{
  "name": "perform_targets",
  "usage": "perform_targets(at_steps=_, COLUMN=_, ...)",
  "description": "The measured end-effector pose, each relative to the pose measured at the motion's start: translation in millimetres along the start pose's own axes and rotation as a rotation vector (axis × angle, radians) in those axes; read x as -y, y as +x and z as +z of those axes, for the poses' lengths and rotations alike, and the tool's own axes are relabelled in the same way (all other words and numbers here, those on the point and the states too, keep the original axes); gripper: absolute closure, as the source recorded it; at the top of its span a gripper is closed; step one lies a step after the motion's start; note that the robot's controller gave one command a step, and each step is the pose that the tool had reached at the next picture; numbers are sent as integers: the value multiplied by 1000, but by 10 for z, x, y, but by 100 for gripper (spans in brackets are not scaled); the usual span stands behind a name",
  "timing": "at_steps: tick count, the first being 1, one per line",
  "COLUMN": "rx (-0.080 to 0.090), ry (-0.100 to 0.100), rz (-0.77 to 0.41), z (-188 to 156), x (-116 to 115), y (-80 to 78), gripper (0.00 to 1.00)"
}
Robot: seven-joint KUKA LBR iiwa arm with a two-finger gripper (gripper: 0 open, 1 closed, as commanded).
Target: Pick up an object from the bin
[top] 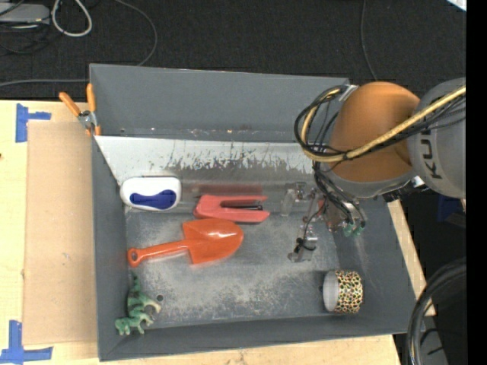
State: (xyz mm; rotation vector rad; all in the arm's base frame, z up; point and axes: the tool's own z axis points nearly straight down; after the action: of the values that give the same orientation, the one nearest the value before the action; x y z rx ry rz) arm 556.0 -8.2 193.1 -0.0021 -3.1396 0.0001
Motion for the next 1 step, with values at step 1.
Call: perform_targets(at_steps=1, rx=0, ry=0, rz=0, z=0, x=0, y=0, gripper=0)
